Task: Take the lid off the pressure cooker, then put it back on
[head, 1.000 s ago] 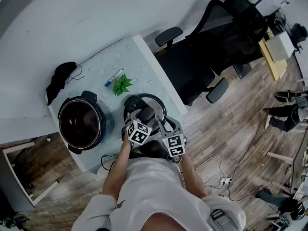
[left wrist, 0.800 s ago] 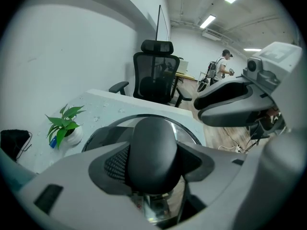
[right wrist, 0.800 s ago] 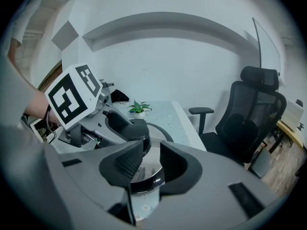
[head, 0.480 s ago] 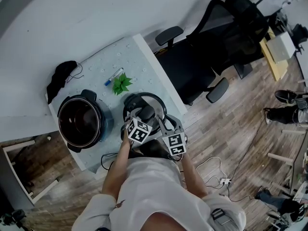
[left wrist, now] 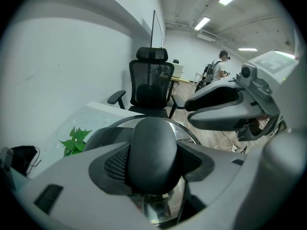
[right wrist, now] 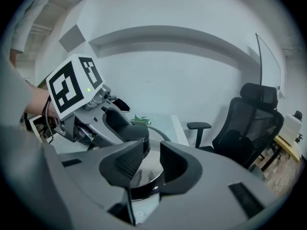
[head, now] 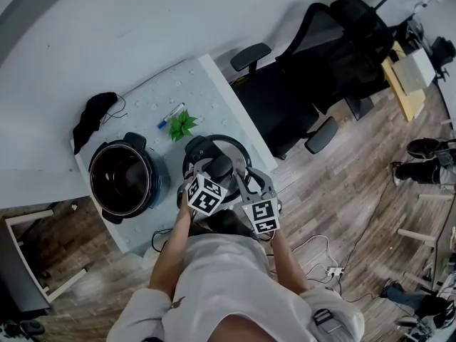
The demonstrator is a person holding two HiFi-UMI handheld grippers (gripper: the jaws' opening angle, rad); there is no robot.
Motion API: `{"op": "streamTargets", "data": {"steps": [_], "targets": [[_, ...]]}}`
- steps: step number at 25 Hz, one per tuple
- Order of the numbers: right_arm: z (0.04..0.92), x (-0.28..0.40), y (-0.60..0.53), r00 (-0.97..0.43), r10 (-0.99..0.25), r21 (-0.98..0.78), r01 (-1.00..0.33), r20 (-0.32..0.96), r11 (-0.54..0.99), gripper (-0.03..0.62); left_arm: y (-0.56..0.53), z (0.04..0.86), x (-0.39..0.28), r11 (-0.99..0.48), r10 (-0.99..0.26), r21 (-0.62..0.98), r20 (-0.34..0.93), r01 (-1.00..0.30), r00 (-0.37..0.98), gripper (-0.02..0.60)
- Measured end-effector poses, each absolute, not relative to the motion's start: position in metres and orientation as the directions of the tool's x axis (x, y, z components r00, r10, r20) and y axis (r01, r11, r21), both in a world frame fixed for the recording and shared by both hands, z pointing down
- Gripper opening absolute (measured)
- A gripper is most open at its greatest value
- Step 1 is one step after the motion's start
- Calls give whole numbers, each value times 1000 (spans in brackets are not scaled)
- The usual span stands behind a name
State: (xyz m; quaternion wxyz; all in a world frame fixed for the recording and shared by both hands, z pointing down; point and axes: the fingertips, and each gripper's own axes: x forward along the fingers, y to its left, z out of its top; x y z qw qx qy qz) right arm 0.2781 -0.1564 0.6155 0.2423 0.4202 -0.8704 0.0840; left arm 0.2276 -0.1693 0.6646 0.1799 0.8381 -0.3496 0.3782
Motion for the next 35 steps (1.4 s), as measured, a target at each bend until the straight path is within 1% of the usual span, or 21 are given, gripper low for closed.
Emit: {"op": "streamTargets", "data": {"steps": [14,19,27,35], "targets": [[536,269,-148,-577,-706,102,-741,410,664,115,-162,579,215,-702,-459,9,759,-712,462,273],[503,255,-148,-593,-713,136,-726,374,674,115,-158,548,206,-705,-459,17,752,-709,474,273],[475,227,-146,-573,-747,149,-751,338,643,115,-153,514,180,-743,-441,17,740,-669,508,273],[454,189,-143,-605,-733,167,-724,312,669,115,-148,491,145,-757,-431,11,744,-653,511,273]]}}
